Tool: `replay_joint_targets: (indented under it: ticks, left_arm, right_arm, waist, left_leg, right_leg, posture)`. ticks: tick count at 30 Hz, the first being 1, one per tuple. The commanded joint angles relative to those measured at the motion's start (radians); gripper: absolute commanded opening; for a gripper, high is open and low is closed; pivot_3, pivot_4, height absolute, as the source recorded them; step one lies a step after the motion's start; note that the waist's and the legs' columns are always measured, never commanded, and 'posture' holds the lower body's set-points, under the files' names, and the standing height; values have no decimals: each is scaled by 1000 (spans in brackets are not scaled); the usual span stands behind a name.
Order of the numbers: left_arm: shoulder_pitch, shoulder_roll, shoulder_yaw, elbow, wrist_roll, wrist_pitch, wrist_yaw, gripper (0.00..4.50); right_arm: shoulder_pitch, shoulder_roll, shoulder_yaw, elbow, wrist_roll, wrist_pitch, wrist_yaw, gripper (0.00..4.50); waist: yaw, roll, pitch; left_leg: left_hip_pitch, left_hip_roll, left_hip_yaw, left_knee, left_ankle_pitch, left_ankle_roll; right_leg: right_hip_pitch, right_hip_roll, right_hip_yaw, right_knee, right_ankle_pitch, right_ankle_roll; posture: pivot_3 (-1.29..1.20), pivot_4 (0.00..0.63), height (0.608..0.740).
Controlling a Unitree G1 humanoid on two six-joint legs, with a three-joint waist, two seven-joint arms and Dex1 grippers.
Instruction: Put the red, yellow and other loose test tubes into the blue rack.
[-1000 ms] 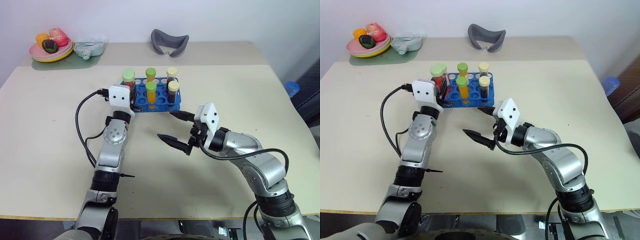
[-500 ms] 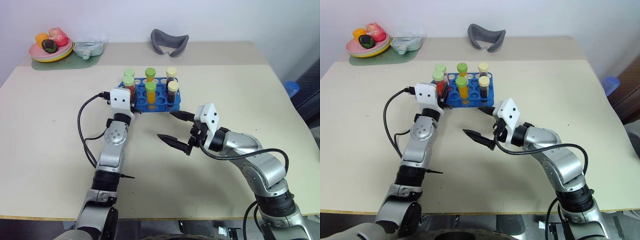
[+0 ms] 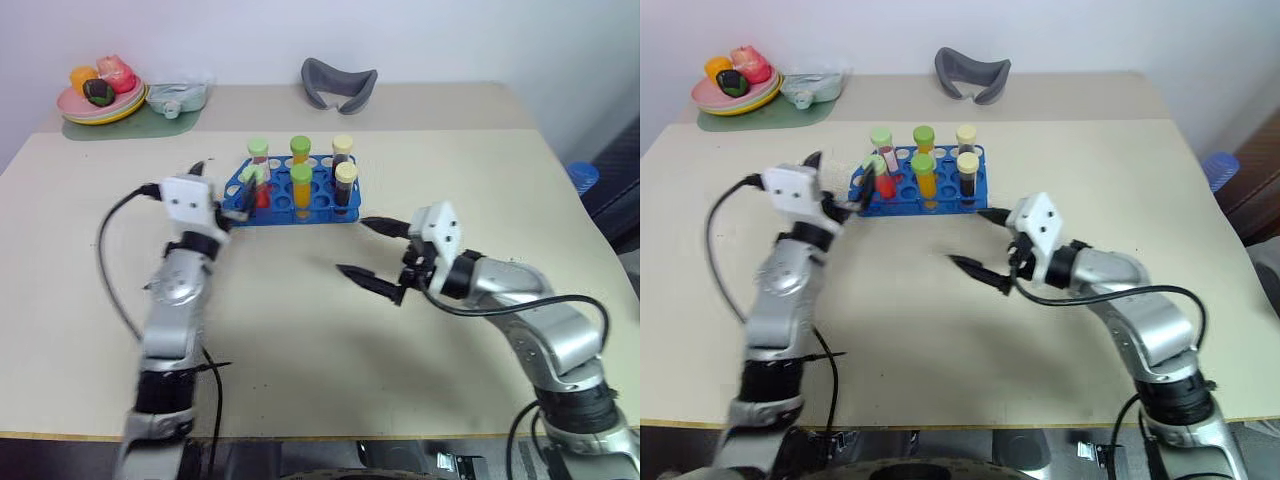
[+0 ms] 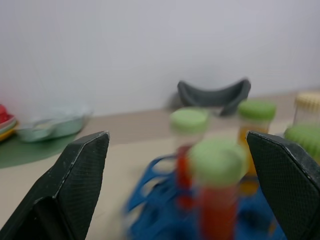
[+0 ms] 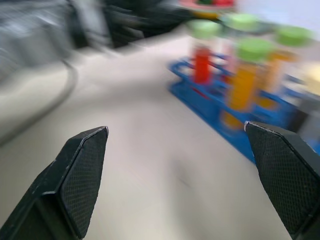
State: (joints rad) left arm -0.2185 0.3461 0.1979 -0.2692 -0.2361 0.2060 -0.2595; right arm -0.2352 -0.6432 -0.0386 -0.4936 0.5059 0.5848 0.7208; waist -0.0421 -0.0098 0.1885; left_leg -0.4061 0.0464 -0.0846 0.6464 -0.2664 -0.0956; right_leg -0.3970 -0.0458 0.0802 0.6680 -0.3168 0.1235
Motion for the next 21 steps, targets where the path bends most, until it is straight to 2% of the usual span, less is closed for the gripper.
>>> replay_joint_targets:
  ticks: [1, 5, 9, 14, 21]
  left_arm:
    - [88, 121, 118, -87, -116, 75, -134, 4469]
    - [245, 239, 235, -68, -174, 111, -248, 4469]
    - [360, 291, 252, -81, -172, 95, -329, 4469]
    - [424, 284, 257, -85, -149, 64, -335, 4469]
    - [440, 248, 242, -120, -155, 71, -305, 4469]
  right_arm:
    - [63, -68, -147, 34, 15, -14, 29, 4500]
    - [140, -155, -266, 144, -17, -64, 77, 4500]
    - [131, -190, -308, 264, -33, -115, 107, 4500]
    - [113, -182, -286, 340, -65, -168, 125, 4500]
    - [104, -146, -244, 329, -71, -169, 115, 4500]
  waist:
    - [1, 0, 0]
    - [1, 0, 0]
    - [-1, 0, 0]
    - [-2, 0, 0]
    - [-2, 0, 0]
  left_leg:
    - [0, 0, 0, 0, 0, 0]
    - [0, 0, 0, 0, -1, 1]
    - [2, 0, 1, -1, -1, 1]
    - [6, 0, 2, -1, -1, 1]
    - [6, 1, 2, -1, -1, 1]
  right_leg:
    - [0, 0, 0, -1, 0, 0]
    - [1, 0, 0, -2, 0, 0]
    - [2, 0, 0, -1, 0, 0]
    - [6, 0, 1, -2, 0, 0]
    - [6, 0, 1, -2, 0, 0]
  posture:
    - [0, 150, 740]
    - [0, 150, 740]
    - [0, 150, 740]
    - [0, 150, 740]
    - [0, 150, 740]
